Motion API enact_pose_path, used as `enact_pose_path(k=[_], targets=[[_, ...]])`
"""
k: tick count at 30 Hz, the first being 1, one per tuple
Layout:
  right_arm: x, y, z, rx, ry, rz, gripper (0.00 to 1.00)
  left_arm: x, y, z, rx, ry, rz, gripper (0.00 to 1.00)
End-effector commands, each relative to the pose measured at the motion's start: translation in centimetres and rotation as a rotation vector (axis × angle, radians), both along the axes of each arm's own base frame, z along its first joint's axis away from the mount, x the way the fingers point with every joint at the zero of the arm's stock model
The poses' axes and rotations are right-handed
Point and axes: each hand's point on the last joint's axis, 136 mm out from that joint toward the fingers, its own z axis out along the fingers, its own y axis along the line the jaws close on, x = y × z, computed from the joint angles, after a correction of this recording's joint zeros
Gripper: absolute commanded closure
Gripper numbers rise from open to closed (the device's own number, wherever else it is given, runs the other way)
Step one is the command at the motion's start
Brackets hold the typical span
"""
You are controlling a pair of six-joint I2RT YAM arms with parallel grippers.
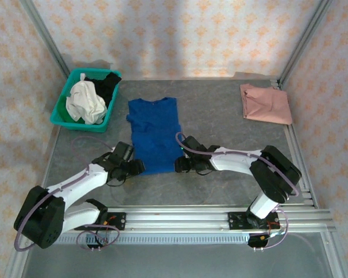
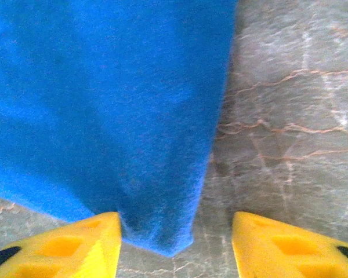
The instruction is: Fold and stack the t-shirts
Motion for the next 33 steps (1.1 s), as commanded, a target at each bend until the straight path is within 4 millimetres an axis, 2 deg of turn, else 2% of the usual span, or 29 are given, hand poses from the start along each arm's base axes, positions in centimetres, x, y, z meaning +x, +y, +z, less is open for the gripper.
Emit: enact_pose_path(k=[1, 3, 6, 11, 15, 22, 24, 26, 29, 31, 33], targets=[[0.3, 0.8, -0.5, 0.009, 0.008, -0.013, 0.54, 1.2, -1.4, -0.5, -0.060, -0.018, -0.001, 0.36], [0.5, 0.8, -0.5, 0.011, 0.001, -0.020, 0.63, 1.6, -1.9, -0.8, -0.067, -0.013, -0.017, 0.43], [0.9, 0.8, -0.1, 0.005, -0.014, -0.027, 0.80, 2.1, -2.7, -0.9, -0.098, -0.014, -0.034, 0.71], [1.5, 0.4, 1.6, 0.007, -0.059, -0.046, 1.00, 2.1, -2.9, 1.1, -0.122, -0.066, -0.049, 1.00], [1.5, -0.1, 3.2, 0.006, -0.091, -0.051, 1.00, 1.9, -3.4, 3.2, -0.163, -0.107, -0.082, 1.00], [0.8, -1.4, 8.1, 0.057, -0.140, -0.082, 1.00, 0.5, -1.4, 7.2, -0.117, -0.184, -0.069, 1.00], [0.8, -1.7, 9.4, 0.063, -0.160, -0.091, 1.00, 0.1, -1.1, 7.8, -0.111, -0.195, -0.062, 1.00], [0.9, -1.8, 10.0, 0.062, -0.172, -0.091, 1.00, -0.1, -0.8, 7.9, -0.103, -0.198, -0.059, 1.00], [1.0, -1.5, 9.6, 0.047, -0.155, -0.081, 1.00, -0.4, -0.5, 7.7, -0.093, -0.186, -0.053, 1.00], [1.0, -1.4, 9.5, 0.043, -0.147, -0.082, 1.00, -0.3, -0.4, 8.4, -0.085, -0.198, -0.055, 1.00], [1.1, -0.8, 10.8, 0.084, -0.158, -0.071, 1.00, -0.1, -1.0, 9.9, -0.115, -0.228, -0.077, 1.00]])
